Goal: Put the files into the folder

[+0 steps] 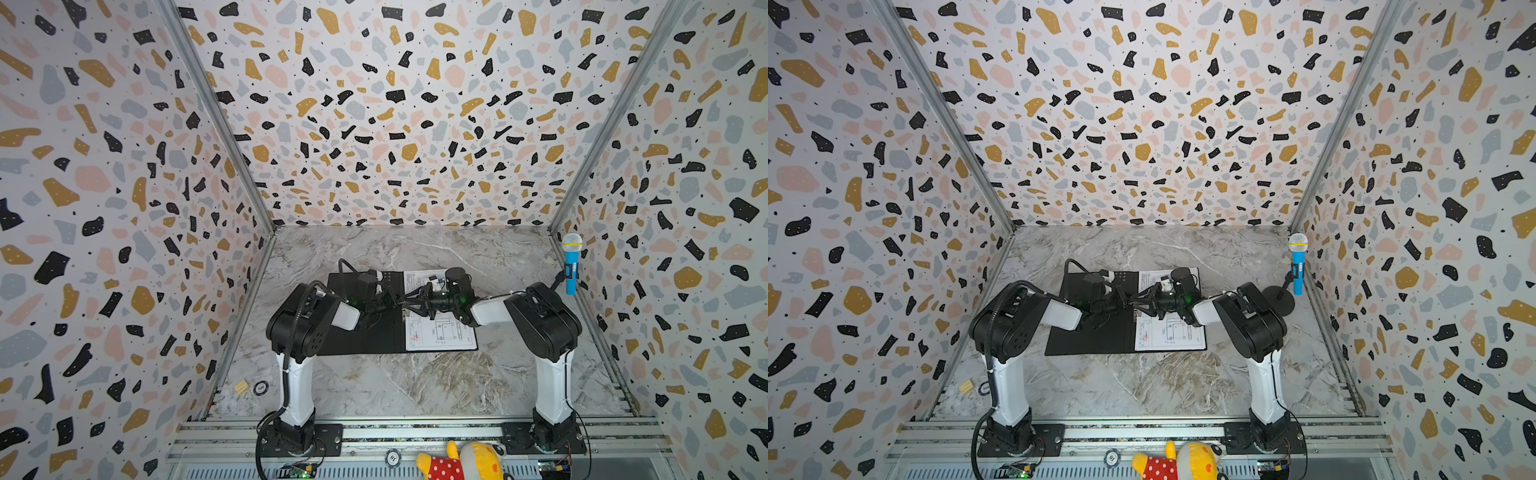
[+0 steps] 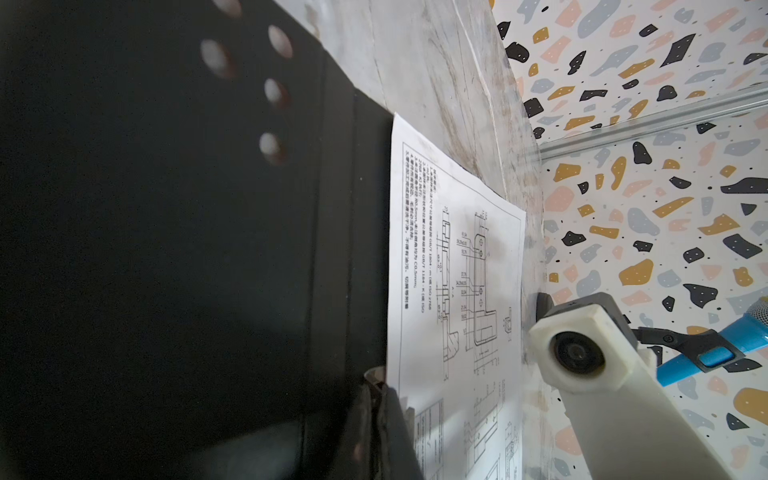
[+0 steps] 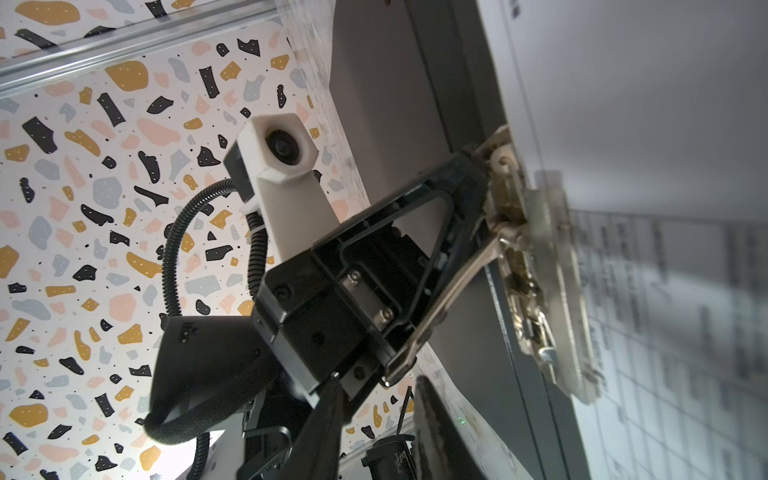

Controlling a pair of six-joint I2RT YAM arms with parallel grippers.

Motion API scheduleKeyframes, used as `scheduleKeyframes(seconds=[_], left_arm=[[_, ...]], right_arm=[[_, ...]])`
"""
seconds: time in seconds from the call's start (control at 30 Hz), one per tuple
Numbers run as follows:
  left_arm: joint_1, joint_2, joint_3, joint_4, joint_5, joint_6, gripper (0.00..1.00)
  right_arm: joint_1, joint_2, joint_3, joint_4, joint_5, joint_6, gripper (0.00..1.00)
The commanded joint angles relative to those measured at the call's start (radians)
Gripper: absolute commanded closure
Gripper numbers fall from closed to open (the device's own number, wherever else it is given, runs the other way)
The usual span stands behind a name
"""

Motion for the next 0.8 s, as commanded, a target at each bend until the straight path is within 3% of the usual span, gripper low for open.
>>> scheduleKeyframes(seconds=[0.0, 0.77], left_arm=[[-0.01, -0.023, -0.015, -0.03, 0.002, 0.008, 0.96], [-0.012, -0.043, -0.013, -0.048, -0.002, 0.016, 0.96]], right_arm=[[0.01, 0.003, 0.013, 0.056, -0.021, 0.029, 0.7], [0.022, 0.007, -0.029, 0.112, -0.025, 0.071, 0.72]])
